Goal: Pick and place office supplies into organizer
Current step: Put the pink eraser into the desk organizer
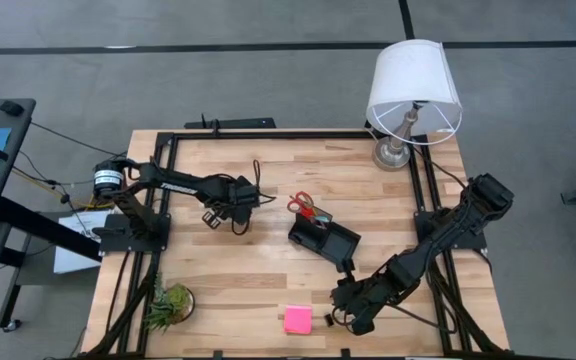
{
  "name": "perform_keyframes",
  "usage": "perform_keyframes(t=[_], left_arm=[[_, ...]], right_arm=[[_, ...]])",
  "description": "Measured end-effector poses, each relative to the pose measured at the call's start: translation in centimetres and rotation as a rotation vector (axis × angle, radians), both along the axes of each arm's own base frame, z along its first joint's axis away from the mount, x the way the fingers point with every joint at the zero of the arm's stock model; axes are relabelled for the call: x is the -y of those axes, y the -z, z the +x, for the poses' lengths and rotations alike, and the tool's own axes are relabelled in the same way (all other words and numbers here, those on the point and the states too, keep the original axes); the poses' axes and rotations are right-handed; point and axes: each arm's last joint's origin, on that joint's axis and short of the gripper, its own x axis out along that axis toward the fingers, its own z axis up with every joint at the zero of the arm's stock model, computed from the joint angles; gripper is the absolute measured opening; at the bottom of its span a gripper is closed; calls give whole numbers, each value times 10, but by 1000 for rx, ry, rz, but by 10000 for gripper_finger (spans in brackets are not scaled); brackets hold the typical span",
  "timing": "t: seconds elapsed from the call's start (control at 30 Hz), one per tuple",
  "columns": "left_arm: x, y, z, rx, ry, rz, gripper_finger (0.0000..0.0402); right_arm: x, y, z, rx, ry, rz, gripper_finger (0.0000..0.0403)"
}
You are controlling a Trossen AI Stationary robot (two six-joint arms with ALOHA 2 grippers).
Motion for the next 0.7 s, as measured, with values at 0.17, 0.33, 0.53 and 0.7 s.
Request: perform_keyframes(t=[0.17, 0.33, 0.53, 0.7], left_arm=[[-1, 0, 1, -8, 44, 6, 149], [-4, 0, 0, -18, 104, -26, 149], [-8, 0, -1, -13, 102, -73, 149], [-12, 0, -2, -7, 86, -97, 147]], right_arm=[[0, 0, 0, 4, -22, -15, 81], [0, 0, 0, 8, -42, -30, 81], [0, 0, 0, 9, -49, -35, 81], [0, 0, 0, 9, -49, -35, 81]])
